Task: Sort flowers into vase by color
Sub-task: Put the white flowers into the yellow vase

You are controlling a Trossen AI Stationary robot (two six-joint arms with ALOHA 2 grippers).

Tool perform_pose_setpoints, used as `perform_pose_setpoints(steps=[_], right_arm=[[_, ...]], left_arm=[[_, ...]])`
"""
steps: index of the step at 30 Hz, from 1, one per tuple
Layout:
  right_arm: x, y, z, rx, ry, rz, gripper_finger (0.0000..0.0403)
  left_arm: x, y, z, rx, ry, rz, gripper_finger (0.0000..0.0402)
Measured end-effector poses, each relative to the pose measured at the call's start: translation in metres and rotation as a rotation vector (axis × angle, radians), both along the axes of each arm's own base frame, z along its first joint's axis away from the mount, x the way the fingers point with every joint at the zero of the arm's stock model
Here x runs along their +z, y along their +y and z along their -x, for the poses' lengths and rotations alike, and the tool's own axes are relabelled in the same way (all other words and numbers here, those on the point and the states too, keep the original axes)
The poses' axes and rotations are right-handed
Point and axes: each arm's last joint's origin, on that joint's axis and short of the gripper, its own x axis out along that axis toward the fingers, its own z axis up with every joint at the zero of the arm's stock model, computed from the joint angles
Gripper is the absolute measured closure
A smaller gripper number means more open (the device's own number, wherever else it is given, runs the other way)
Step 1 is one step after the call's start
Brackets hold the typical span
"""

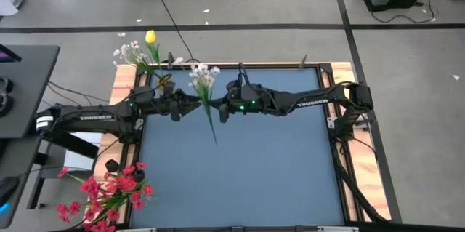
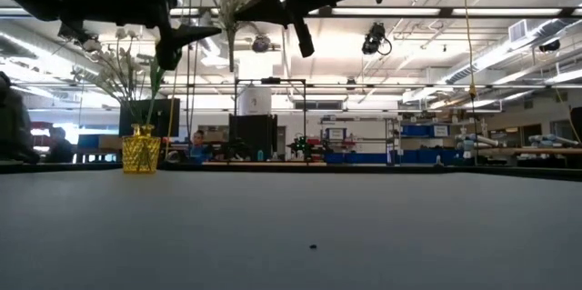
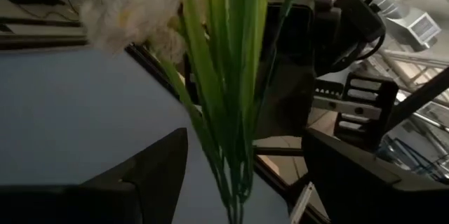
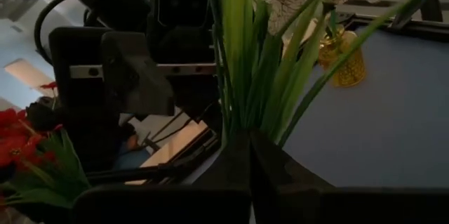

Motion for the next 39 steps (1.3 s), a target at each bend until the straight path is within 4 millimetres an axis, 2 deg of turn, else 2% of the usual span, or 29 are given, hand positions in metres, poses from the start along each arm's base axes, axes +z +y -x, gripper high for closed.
perform_pose_setpoints(steps=[3,9,12,15,18,26,30,39], right_arm=[[0.000,0.000,0.000,0.022,0.002,0.007,0.0402],[0.000,0.001,0.000,0.053,0.008,0.034,0.0402],[0.000,0.001,0.000,0.055,0.010,0.044,0.0402],[0.000,0.001,0.000,0.055,0.012,0.050,0.0402],[0.000,0.000,0.000,0.060,0.012,0.049,0.0402],[-0.001,-0.005,0.001,0.102,0.017,0.052,0.0398],[-0.001,-0.010,0.001,0.072,0.024,0.049,0.0369],[0.002,-0.033,0.016,0.039,0.114,-0.031,0.0255]], left_arm=[[-0.002,0.001,-0.002,0.021,0.016,-0.011,0.0120],[-0.005,0.002,-0.006,0.031,0.023,-0.004,0.0154],[0.002,0.002,-0.008,0.012,-0.055,-0.021,0.0171],[0.001,0.003,-0.009,0.012,-0.055,-0.023,0.0192],[0.000,0.003,-0.010,0.011,-0.053,-0.022,0.0230],[-0.002,0.004,-0.012,0.013,-0.043,-0.025,0.0378],[-0.001,0.004,-0.011,0.027,-0.034,-0.100,0.0393],[0.009,0.009,0.001,0.159,-0.039,-0.318,0.0398]])
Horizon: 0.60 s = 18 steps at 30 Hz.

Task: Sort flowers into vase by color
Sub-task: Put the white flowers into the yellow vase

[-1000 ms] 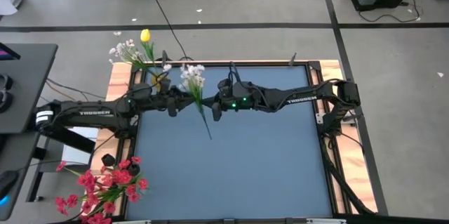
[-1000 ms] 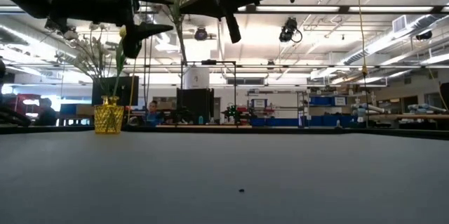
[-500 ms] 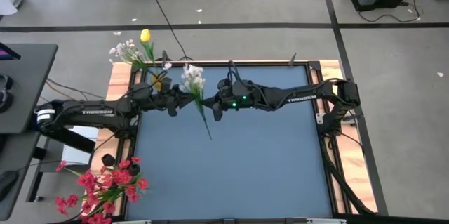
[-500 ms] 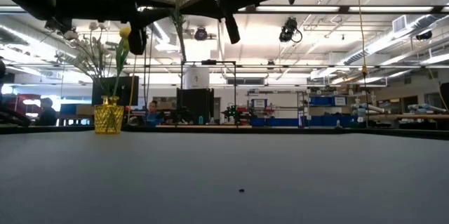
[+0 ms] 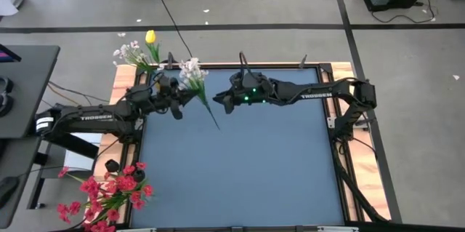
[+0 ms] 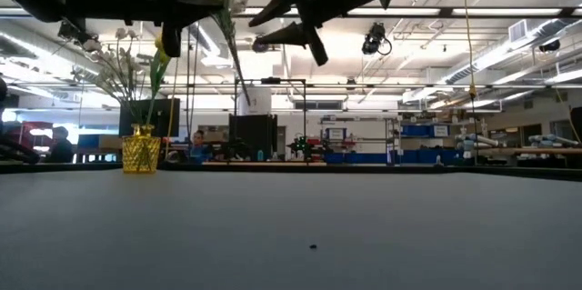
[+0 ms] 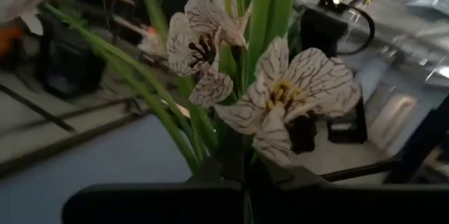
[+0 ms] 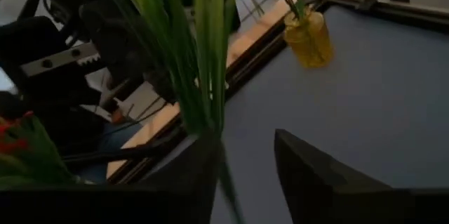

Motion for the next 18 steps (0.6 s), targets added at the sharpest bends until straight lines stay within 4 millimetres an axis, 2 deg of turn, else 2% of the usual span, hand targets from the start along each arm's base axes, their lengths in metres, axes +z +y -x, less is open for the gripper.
perform_pose_setpoints(steps=[4,12,18], right_arm=[[0.004,-0.007,0.010,0.018,0.052,-0.023,0.0232],[-0.002,-0.018,0.033,0.008,0.261,-0.100,0.0231],[-0.007,-0.017,0.036,0.056,0.323,-0.070,0.0231]], left_arm=[[0.002,0.001,0.007,0.046,0.033,-0.090,0.0399],[0.003,0.007,0.026,0.213,0.098,-0.109,0.0400],[0.002,0.013,0.042,0.383,0.163,-0.102,0.0401]])
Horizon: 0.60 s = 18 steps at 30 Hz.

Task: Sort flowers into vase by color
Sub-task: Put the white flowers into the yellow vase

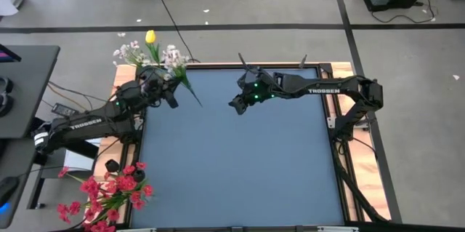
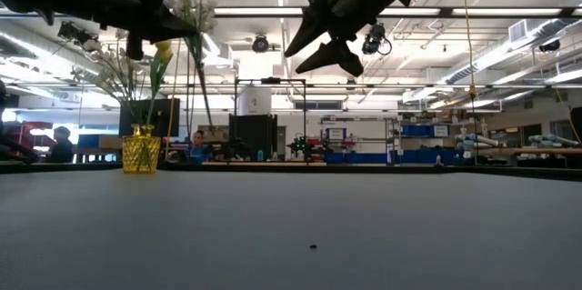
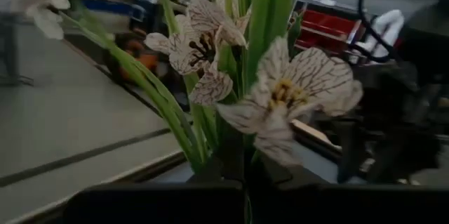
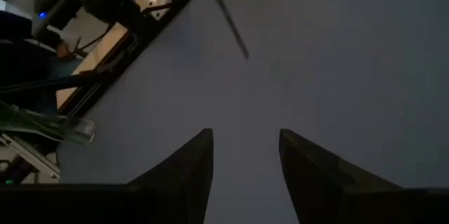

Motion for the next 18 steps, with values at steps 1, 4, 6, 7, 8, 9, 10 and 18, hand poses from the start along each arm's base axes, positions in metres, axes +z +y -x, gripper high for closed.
perform_pose_setpoints(steps=[1,4,6,7,8,9,10,18], right_arm=[[0.000,0.000,0.000,0.003,0.001,0.003,0.0232],[0.000,-0.005,0.001,-0.003,0.000,0.017,0.0232],[0.000,-0.011,0.002,-0.024,0.001,0.030,0.0232],[0.000,-0.014,0.003,-0.034,0.002,0.034,0.0232],[0.000,-0.018,0.004,-0.046,0.003,0.036,0.0232],[0.000,-0.021,0.005,-0.058,0.004,0.037,0.0232],[0.000,-0.025,0.006,-0.070,0.003,0.038,0.0232],[0.002,-0.049,0.012,-0.134,-0.031,0.053,0.0232]], left_arm=[[0.000,0.001,0.002,0.016,0.006,-0.010,0.0401],[0.003,0.002,0.010,0.056,0.035,-0.051,0.0401],[0.009,0.003,0.015,0.079,0.102,-0.074,0.0401],[0.015,0.003,0.018,0.090,0.148,-0.088,0.0401],[0.022,0.003,0.022,0.100,0.199,-0.099,0.0401],[0.028,0.002,0.025,0.113,0.249,-0.107,0.0401],[0.035,0.002,0.029,0.135,0.289,-0.111,0.0401],[0.064,0.008,0.047,0.327,0.376,-0.214,0.0401]])
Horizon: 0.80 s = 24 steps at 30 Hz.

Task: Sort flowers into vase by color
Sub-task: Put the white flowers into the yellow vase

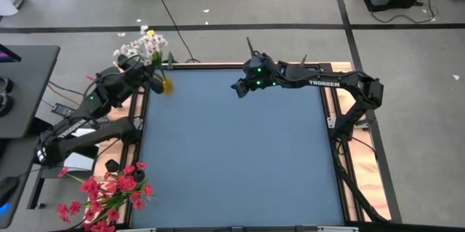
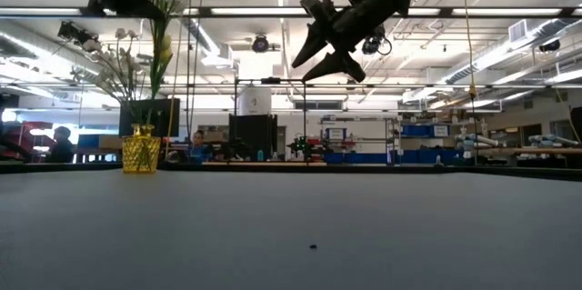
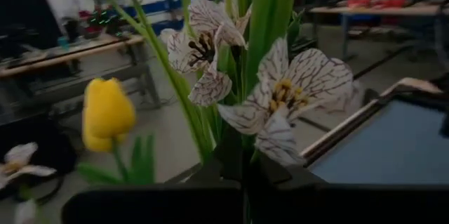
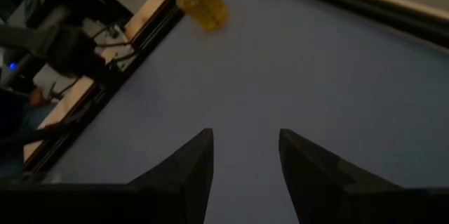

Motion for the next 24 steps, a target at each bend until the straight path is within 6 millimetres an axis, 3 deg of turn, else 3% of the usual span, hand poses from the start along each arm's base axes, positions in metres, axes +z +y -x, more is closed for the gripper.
perform_pose_setpoints(steps=[11,16,24], right_arm=[[0.003,-0.019,0.005,-0.034,-0.032,0.044,0.0232],[0.003,-0.023,0.007,-0.036,-0.029,0.054,0.0232],[0.003,-0.023,0.007,-0.042,-0.034,0.035,0.0232]], left_arm=[[-0.009,0.016,0.011,0.179,0.034,-0.006,0.0401],[-0.024,0.021,0.010,0.206,0.010,0.012,0.0399],[-0.027,0.022,0.010,0.225,-0.004,0.031,0.0397]])
